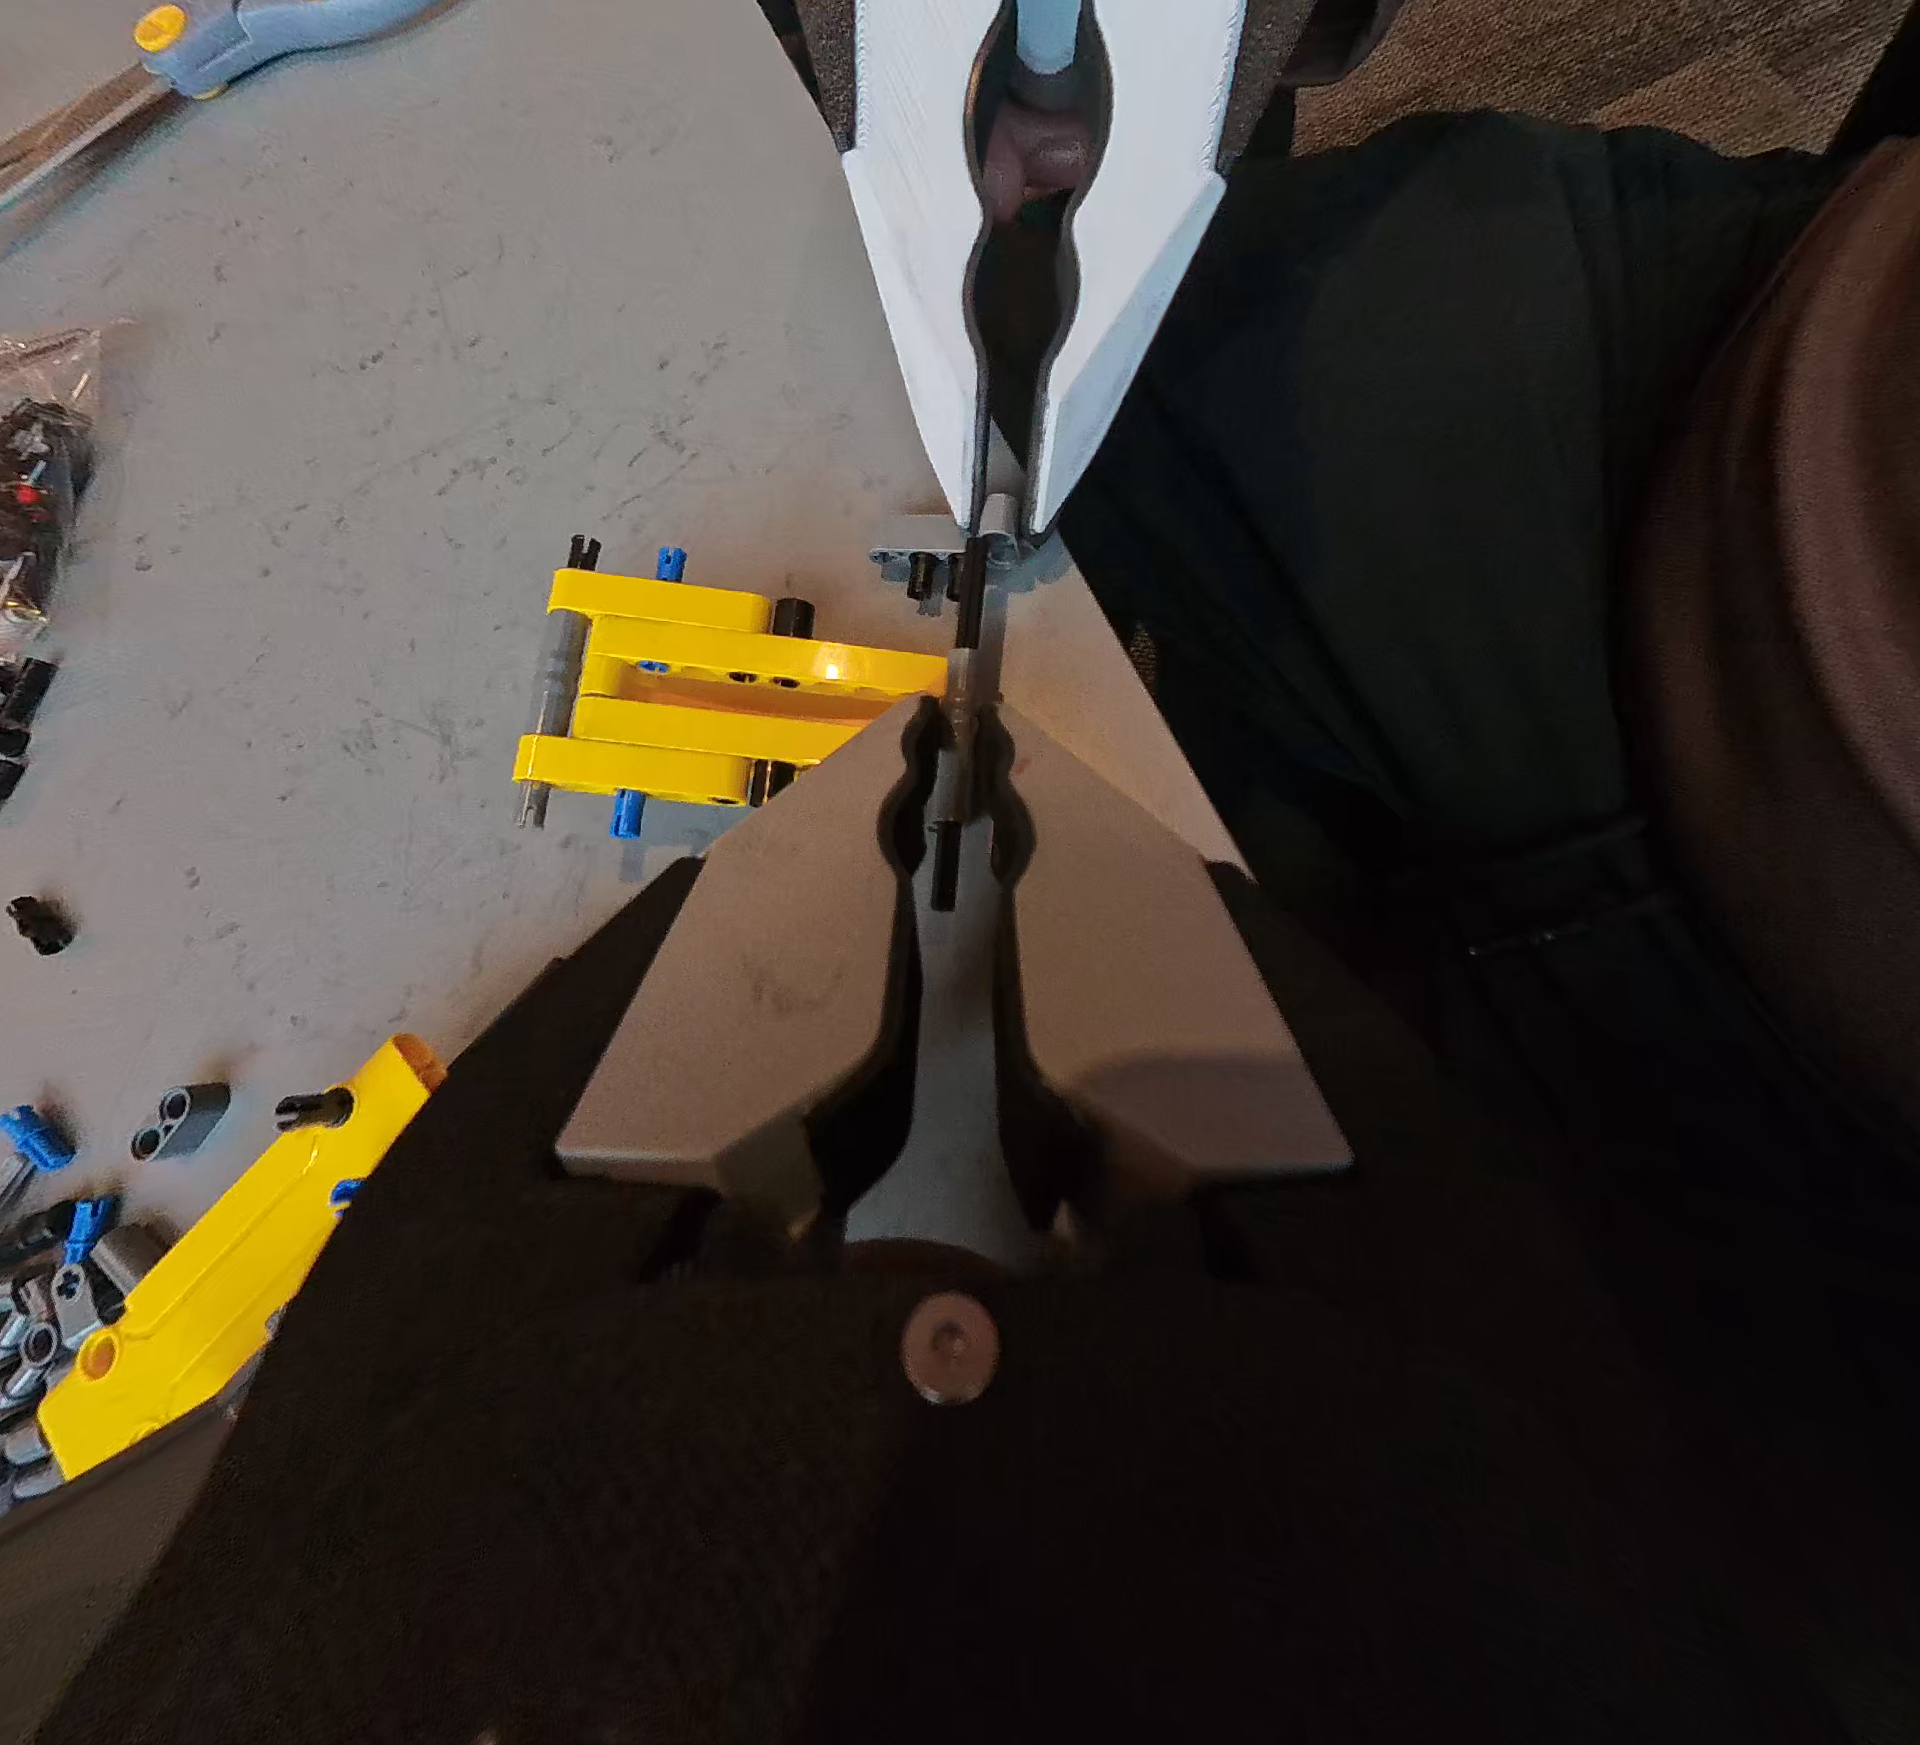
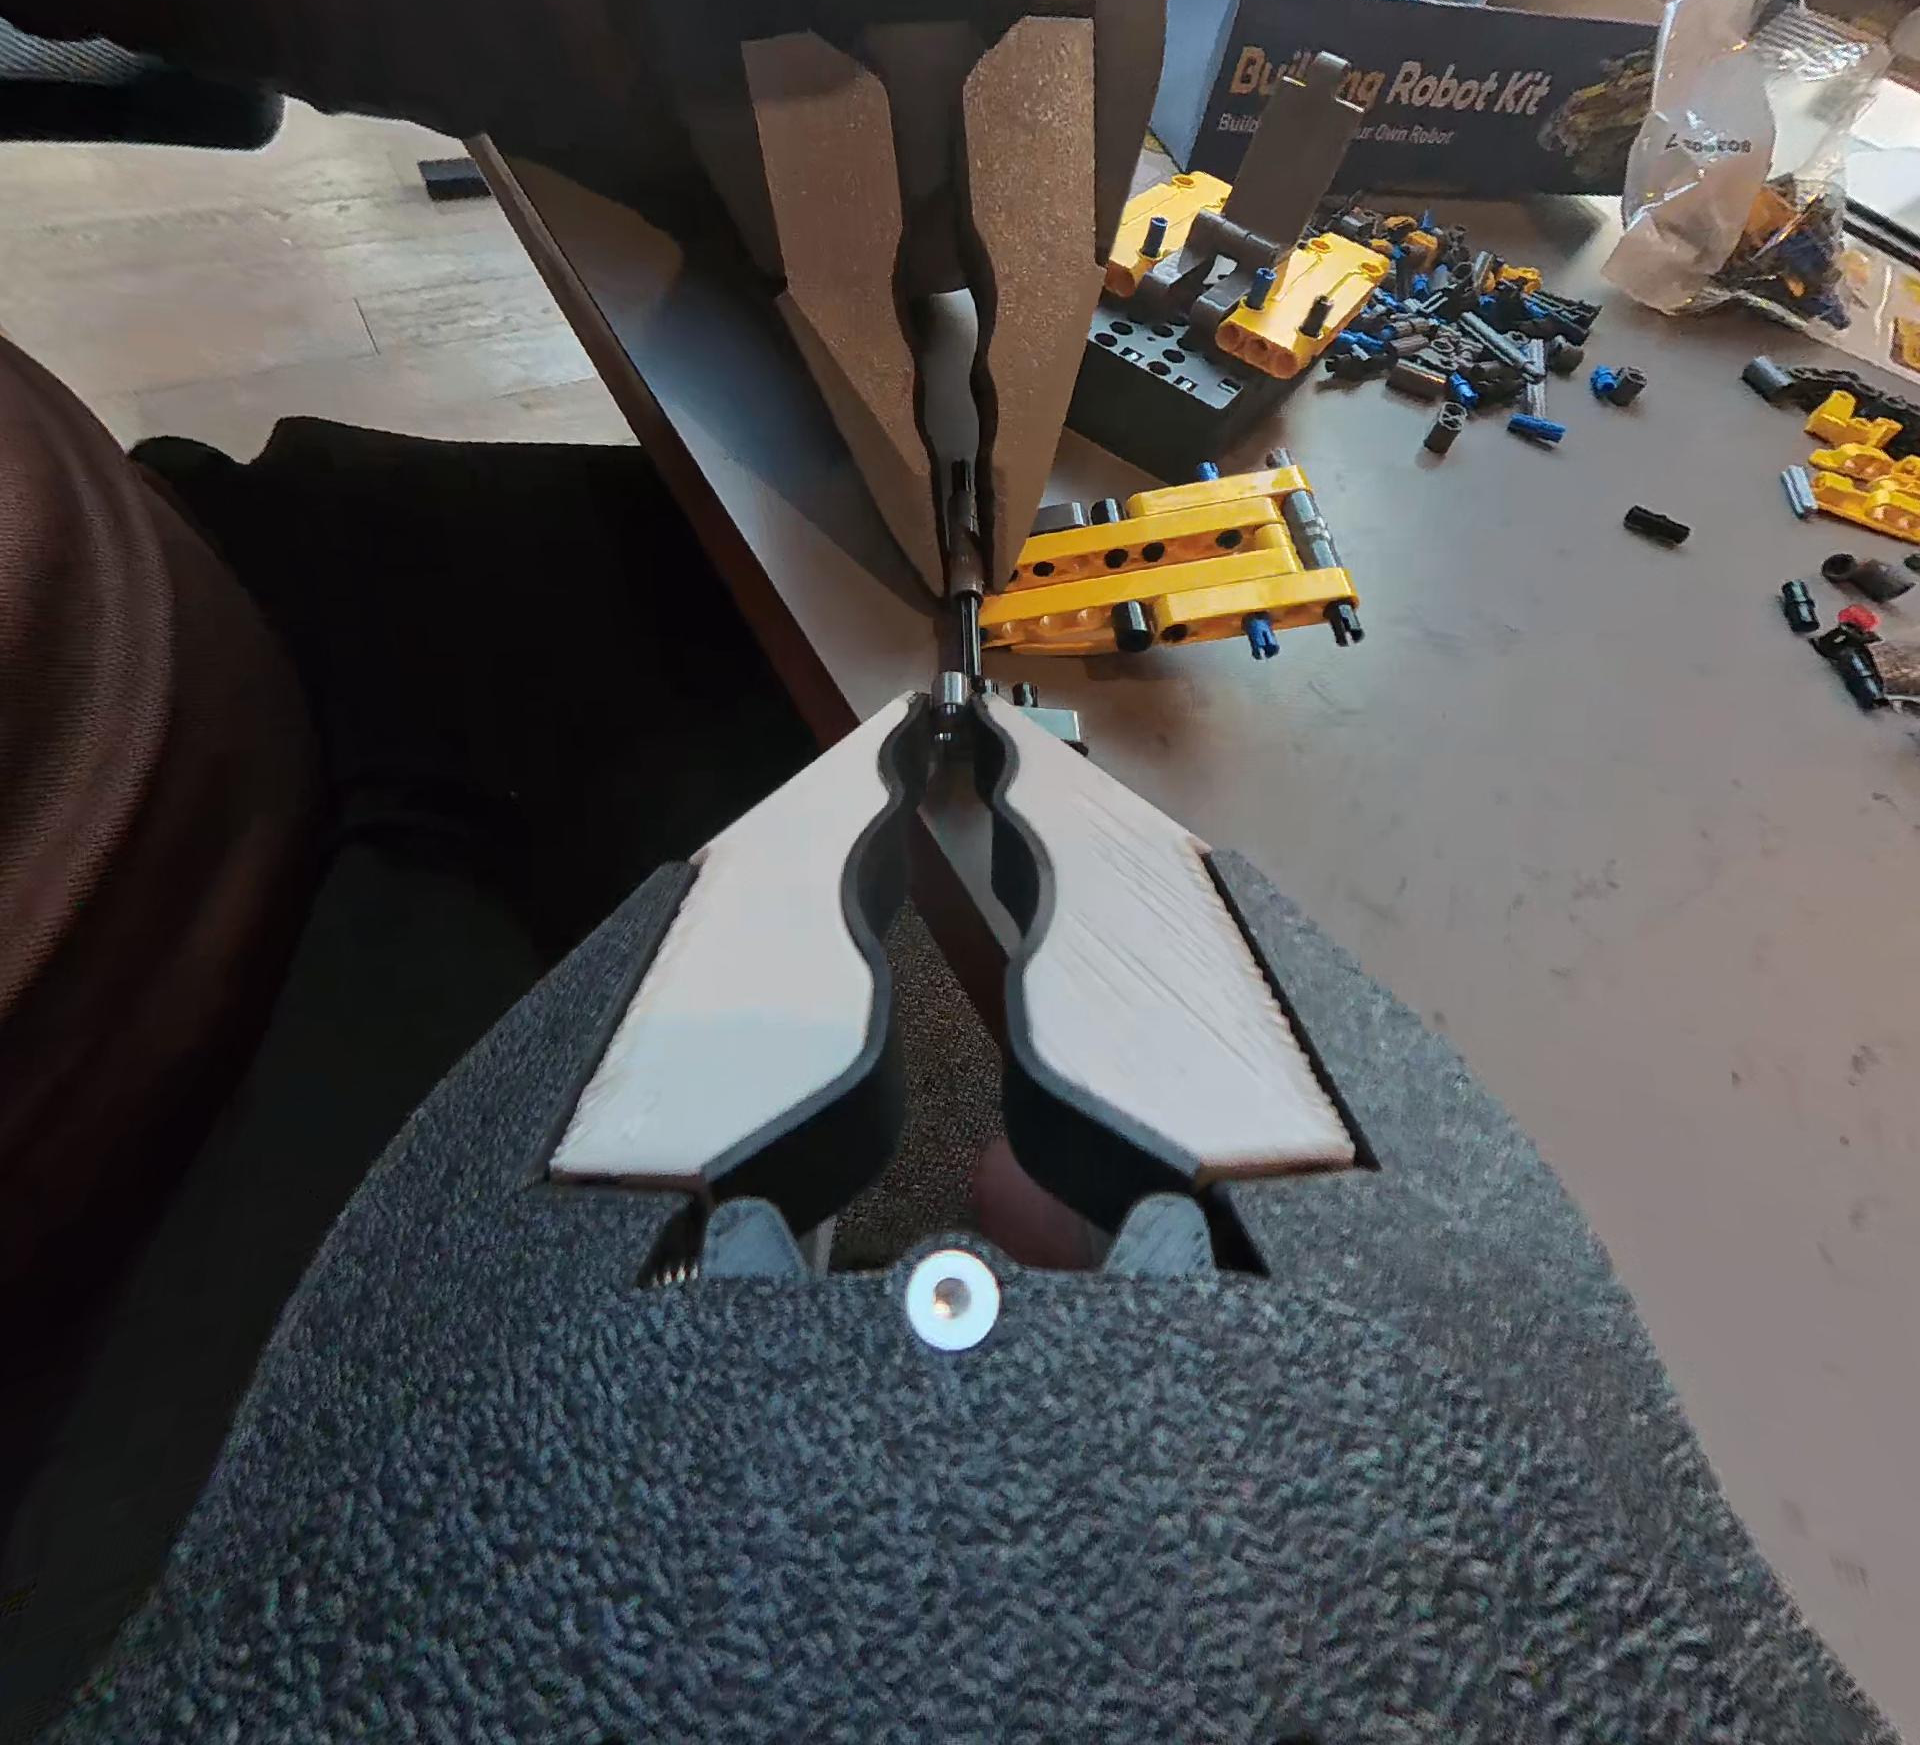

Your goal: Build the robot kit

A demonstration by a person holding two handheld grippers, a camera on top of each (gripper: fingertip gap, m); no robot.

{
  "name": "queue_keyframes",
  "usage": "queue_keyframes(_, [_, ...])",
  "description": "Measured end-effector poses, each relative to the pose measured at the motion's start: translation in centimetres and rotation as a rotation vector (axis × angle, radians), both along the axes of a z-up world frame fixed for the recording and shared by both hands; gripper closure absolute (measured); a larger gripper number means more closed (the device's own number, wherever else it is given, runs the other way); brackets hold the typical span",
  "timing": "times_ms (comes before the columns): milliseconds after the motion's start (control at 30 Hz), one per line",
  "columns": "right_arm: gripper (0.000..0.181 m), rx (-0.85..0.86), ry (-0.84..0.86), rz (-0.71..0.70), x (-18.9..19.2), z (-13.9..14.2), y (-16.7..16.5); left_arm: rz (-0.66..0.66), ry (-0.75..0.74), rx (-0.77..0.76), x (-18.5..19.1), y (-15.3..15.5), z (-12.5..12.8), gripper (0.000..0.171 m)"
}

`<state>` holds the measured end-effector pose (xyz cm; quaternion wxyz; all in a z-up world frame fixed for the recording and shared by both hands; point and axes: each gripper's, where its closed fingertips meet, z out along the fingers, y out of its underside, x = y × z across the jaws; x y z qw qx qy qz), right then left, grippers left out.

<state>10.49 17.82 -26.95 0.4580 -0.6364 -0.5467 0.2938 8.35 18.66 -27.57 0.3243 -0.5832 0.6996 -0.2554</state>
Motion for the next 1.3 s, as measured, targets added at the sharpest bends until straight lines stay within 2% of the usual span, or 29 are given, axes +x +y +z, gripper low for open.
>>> queue_keyframes(267, [0.175,0.067,-0.055,-0.035,0.3,0.0,0.9,-0.002,-0.004,-0.034,0.0,0.0,0.1,0.167])
queue_keyframes(400, [0.175,0.035,0.004,-0.022,0.2,0.4,0.8,-0.003,-0.005,-0.018,-0.1,0.0,0.1,0.167])
queue_keyframes(633, [0.175,0.079,0.057,0.01,0.1,0.8,0.6,-0.007,-0.034,0.022,-0.1,0.0,0.5,0.168])
queue_keyframes(900, [0.175,0.024,0.196,0.019,0.6,1.8,0.8,-0.001,-0.089,0.039,-0.1,-0.1,1.3,0.168])
queue_keyframes(1300, [0.175,0.028,0.166,0.055,0.0,1.6,0.3,-0.003,-0.103,0.045,0.1,-0.4,1.5,0.168])
